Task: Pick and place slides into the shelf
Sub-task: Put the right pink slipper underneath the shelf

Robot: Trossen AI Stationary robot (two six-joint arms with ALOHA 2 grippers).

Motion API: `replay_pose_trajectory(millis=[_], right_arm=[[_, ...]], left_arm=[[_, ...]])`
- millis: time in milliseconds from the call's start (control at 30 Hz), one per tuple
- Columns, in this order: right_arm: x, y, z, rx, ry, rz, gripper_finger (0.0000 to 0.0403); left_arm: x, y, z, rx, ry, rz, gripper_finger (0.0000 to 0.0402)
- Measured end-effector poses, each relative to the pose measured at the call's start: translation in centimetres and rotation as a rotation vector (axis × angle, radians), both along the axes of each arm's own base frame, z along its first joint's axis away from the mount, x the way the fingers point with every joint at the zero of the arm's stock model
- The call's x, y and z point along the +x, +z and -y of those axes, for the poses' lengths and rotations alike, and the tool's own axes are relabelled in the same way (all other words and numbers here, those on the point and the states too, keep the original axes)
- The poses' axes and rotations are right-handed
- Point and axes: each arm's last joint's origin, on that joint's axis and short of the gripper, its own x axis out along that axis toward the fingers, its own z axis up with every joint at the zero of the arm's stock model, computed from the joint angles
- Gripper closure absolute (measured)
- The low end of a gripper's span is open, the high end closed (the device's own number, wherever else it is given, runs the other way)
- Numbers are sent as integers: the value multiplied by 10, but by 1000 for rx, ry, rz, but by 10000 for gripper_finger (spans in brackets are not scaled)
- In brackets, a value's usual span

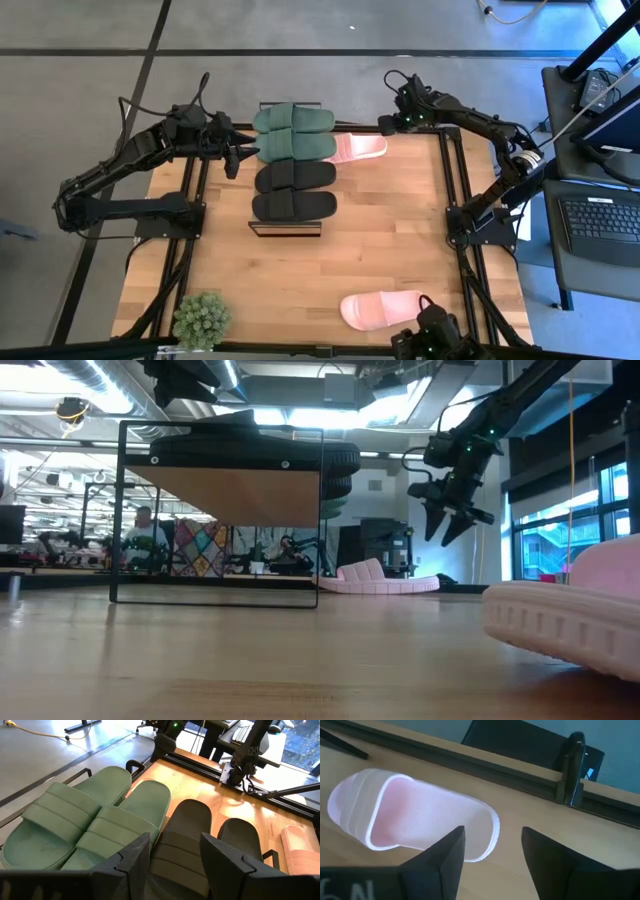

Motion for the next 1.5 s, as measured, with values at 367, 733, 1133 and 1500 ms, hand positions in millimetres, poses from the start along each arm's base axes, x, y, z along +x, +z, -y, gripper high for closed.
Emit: replay_pose_trajectory(millis=[367,733,1133,1500], right_arm=[[-5,-3,-4,56,-120,-56,206],[4,-34,-10,169,-129,-217,206],[15,-62,-6,185,-177,-302,206],[20,-62,2,98,-191,-253,206]], left_arm=[[0,0,0,0,0,0,237],[0,0,0,0,0,0,237],[0,0,0,3,0,4,237],[0,0,0,2,0,5,237]])
